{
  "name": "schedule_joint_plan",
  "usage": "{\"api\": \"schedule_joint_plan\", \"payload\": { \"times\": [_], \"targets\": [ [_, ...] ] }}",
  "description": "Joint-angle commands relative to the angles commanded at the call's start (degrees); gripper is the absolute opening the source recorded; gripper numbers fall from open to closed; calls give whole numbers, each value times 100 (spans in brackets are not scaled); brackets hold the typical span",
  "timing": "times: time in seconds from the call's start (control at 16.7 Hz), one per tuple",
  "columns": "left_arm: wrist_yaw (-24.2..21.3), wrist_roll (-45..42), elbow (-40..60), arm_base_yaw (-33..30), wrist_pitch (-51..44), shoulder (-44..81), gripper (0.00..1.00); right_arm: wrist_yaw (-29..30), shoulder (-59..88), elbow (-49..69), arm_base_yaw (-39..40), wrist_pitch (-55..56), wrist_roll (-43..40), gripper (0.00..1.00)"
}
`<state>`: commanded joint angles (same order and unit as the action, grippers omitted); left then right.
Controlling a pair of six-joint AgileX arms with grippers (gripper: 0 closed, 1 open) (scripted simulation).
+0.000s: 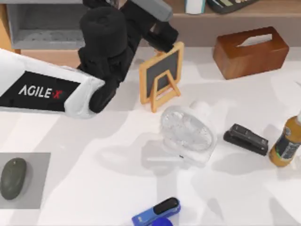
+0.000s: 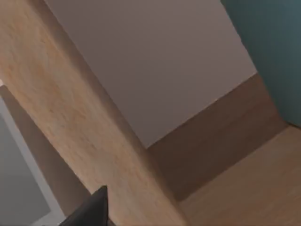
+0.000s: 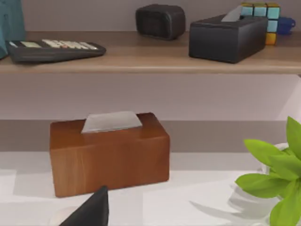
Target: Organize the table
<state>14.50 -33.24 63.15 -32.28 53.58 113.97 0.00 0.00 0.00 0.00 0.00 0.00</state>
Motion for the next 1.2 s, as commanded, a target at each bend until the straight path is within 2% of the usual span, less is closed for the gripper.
{"api": "schedule_joint_plan", "payload": {
  "times": [0.3,0.6,0.78,1.2],
  "targets": [
    [1455,1880,1834,-1016,-909,898,100,0,0,0,0,0,0,100],
    [2493,2982,3581,-1273,-1711,1895,100,0,0,0,0,0,0,100],
    [2763,3232,4058,-1268,-1965,2210,100,0,0,0,0,0,0,100],
    [2752,3252,4180,-1232,-2033,2285,100,0,0,0,0,0,0,100]
  ]
}}
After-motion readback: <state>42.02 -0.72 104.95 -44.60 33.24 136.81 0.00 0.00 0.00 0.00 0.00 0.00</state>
